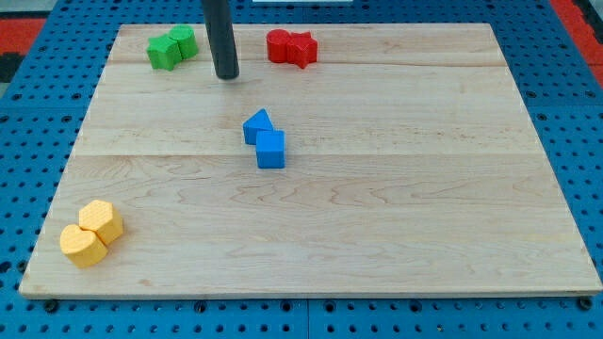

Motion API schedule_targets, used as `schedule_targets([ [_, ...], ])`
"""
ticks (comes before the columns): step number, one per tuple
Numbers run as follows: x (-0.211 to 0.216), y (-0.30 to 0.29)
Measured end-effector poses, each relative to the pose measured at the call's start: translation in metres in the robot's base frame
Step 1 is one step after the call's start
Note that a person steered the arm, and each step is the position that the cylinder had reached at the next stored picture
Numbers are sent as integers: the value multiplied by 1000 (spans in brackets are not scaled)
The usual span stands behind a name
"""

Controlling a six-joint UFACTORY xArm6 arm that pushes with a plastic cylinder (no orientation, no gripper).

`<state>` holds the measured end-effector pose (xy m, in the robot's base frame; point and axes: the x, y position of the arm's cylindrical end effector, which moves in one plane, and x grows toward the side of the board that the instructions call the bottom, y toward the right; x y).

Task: Push the green blocks horizontally to the red blocks

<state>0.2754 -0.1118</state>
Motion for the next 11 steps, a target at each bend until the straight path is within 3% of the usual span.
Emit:
schedule_targets([
  [5, -26, 4],
  [7, -83, 5],
  [11, -83, -55],
])
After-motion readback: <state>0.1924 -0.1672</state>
